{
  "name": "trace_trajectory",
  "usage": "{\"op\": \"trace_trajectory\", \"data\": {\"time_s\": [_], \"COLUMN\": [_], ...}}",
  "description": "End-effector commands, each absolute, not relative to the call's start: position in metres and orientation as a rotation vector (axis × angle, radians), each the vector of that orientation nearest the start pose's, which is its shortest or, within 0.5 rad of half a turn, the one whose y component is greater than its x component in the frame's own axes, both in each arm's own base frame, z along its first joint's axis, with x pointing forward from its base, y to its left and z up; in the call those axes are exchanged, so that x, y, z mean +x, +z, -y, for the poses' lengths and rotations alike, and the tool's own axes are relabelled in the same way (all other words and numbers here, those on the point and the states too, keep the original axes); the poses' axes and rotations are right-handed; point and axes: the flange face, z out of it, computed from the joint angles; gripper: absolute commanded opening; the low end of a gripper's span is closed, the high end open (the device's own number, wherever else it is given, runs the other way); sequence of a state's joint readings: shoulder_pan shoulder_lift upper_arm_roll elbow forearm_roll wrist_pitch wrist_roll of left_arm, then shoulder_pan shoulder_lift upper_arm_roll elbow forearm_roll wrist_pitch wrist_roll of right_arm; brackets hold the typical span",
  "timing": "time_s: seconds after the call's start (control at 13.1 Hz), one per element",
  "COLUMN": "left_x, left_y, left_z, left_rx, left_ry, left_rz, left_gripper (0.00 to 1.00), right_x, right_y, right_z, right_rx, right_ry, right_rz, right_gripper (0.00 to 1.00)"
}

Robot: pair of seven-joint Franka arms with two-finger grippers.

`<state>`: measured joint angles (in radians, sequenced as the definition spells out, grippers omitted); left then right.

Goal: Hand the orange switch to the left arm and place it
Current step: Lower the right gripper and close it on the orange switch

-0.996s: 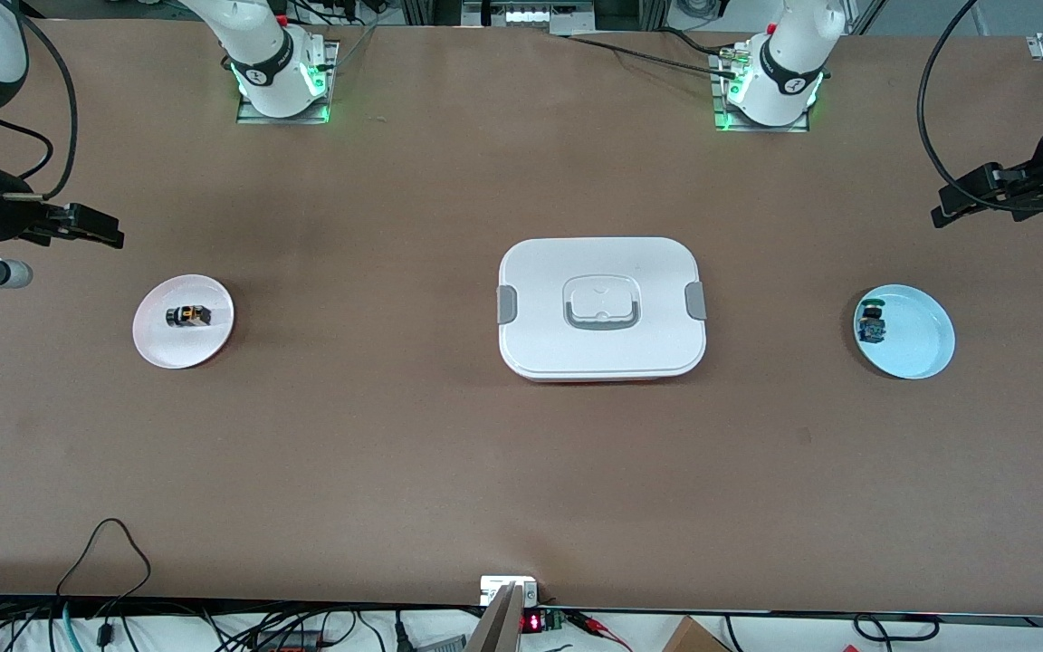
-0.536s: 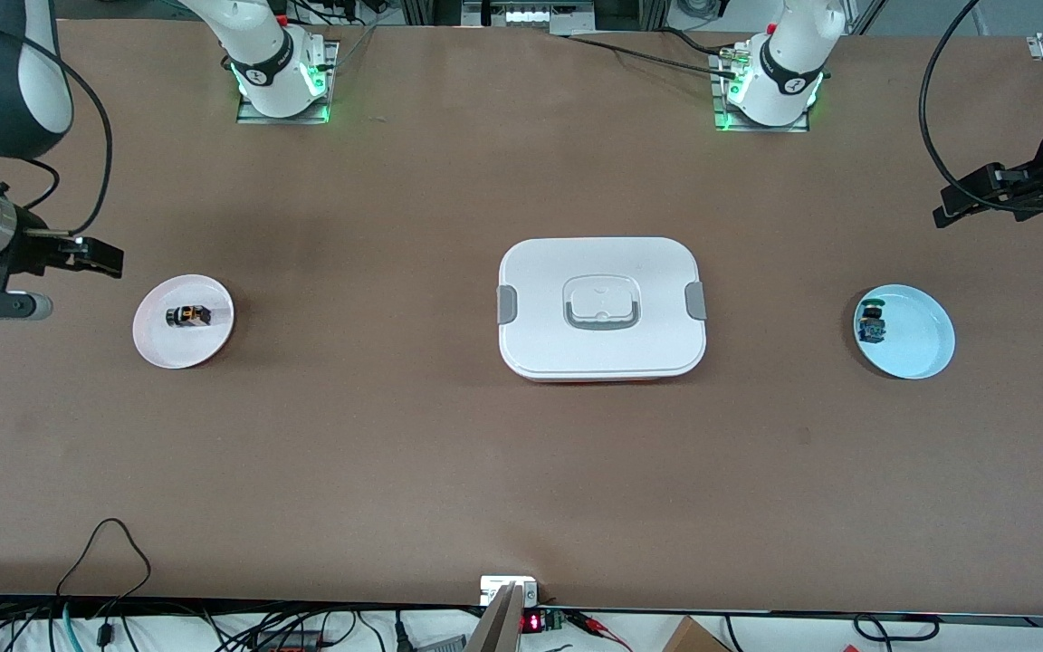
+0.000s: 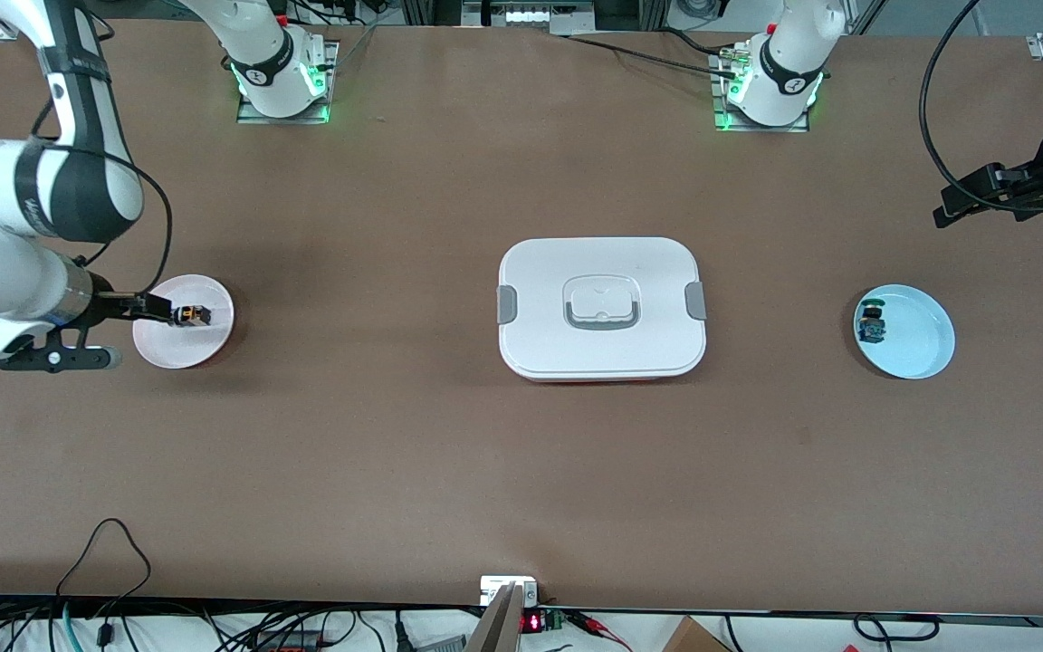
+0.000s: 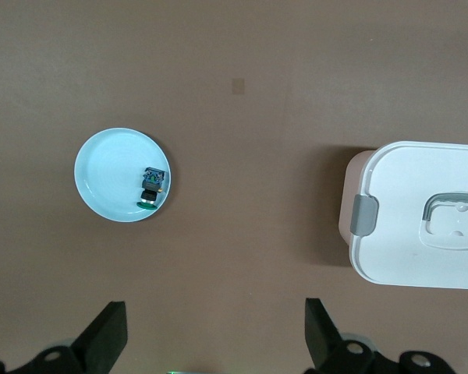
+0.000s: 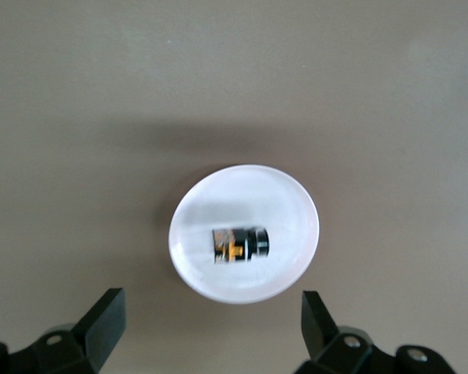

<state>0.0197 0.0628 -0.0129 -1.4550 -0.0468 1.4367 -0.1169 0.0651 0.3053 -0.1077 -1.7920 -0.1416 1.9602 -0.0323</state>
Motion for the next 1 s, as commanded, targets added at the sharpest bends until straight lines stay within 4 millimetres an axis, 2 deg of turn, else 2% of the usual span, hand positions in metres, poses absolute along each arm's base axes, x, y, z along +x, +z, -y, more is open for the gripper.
{"op": "trace_trajectory", "data": {"time_s": [0.0,0.31,0.46,0.54,0.77,0.92], "left_x": [0.564,0.564,0.564,0.564,0.564,0.564], "left_y": [0.637,0.637,0.637,0.637,0.637,0.637], "left_z": [0.001,0.001,0.001,0.001,0.001,0.001], "left_rx": [-3.192,-3.192,-3.191,-3.192,-3.192,-3.191], "left_ry": [0.123,0.123,0.123,0.123,0.123,0.125], "left_rz": [0.2,0.2,0.2,0.2,0.2,0.2], "left_gripper": [1.0,1.0,1.0,1.0,1.0,1.0], "right_x": [0.596,0.575,0.558,0.554,0.55,0.546], "right_y": [0.339,0.28,0.251,0.243,0.231,0.211], "right_z": [0.065,0.08,0.081,0.08,0.079,0.079], "right_rx": [-3.278,-3.261,-3.252,-3.253,-3.248,-3.243], "right_ry": [0.179,0.22,0.152,0.107,0.121,0.166], "right_rz": [0.155,0.143,0.195,0.201,0.217,0.221], "right_gripper": [1.0,1.0,1.0,1.0,1.0,1.0]}}
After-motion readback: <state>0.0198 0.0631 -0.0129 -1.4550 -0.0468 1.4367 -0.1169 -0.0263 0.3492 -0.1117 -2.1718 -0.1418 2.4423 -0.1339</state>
